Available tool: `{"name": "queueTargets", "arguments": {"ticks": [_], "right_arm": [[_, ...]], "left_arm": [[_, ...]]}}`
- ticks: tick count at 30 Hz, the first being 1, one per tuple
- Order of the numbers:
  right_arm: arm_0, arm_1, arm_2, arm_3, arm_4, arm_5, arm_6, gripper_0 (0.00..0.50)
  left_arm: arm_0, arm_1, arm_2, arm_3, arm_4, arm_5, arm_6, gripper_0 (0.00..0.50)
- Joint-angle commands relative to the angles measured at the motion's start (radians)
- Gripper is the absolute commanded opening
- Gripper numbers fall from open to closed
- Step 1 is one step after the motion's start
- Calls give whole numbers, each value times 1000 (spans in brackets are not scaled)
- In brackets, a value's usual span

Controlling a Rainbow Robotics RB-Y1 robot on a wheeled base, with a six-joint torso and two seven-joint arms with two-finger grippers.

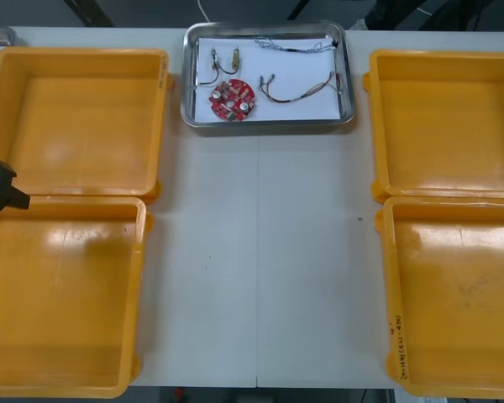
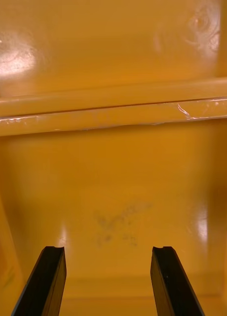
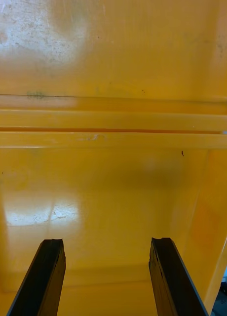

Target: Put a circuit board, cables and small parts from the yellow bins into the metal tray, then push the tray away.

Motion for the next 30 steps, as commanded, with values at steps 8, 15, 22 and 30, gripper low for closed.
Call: {"name": "queueTargets", "arguments": {"ticks": [8, 15, 22, 30], "right_arm": [[44, -57, -24, -5, -15, 3, 14, 500], [43, -55, -24, -5, -36, 3, 13, 500], [52, -55, -22, -7, -41, 3, 13, 500], [52, -55, -22, -7, -41, 3, 13, 500]], "left_arm": [[16, 40, 28, -29, 1, 7, -98, 500], [16, 40, 28, -29, 1, 7, -98, 500], [16, 40, 28, -29, 1, 7, -98, 500], [16, 40, 28, -29, 1, 7, -98, 500]]}}
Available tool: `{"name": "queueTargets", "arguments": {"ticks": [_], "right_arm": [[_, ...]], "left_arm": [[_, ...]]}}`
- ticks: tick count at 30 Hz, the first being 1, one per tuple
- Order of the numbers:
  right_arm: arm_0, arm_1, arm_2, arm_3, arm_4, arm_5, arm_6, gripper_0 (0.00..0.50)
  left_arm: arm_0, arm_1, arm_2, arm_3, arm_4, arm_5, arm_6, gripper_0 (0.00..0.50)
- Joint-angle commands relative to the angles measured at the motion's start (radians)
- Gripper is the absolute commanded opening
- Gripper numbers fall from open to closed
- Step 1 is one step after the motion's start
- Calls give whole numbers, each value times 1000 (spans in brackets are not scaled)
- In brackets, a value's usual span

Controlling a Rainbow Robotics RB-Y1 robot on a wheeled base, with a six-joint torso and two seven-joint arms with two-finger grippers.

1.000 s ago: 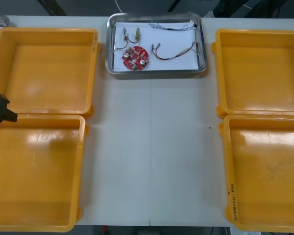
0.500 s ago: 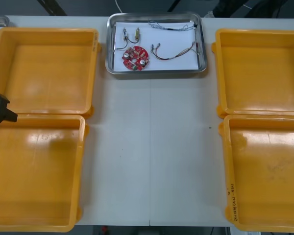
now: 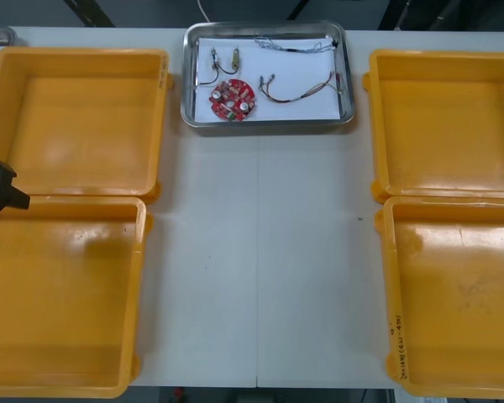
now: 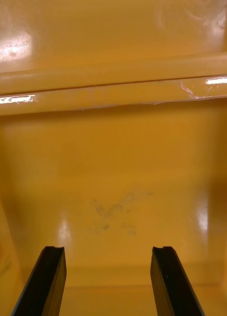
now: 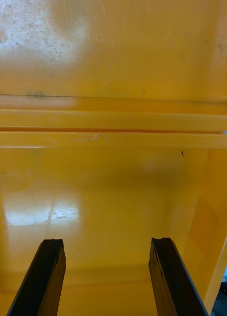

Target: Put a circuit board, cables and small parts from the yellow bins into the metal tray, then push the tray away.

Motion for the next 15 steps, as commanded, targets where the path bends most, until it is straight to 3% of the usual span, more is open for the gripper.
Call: {"name": "queueTargets", "arguments": {"ticks": [1, 15], "right_arm": [[20, -42, -22, -8, -9, 3, 13, 500], [20, -42, -22, -8, -9, 3, 13, 500]], "left_arm": [[16, 40, 28, -29, 1, 7, -98, 500], [16, 40, 28, -29, 1, 7, -98, 500]]}}
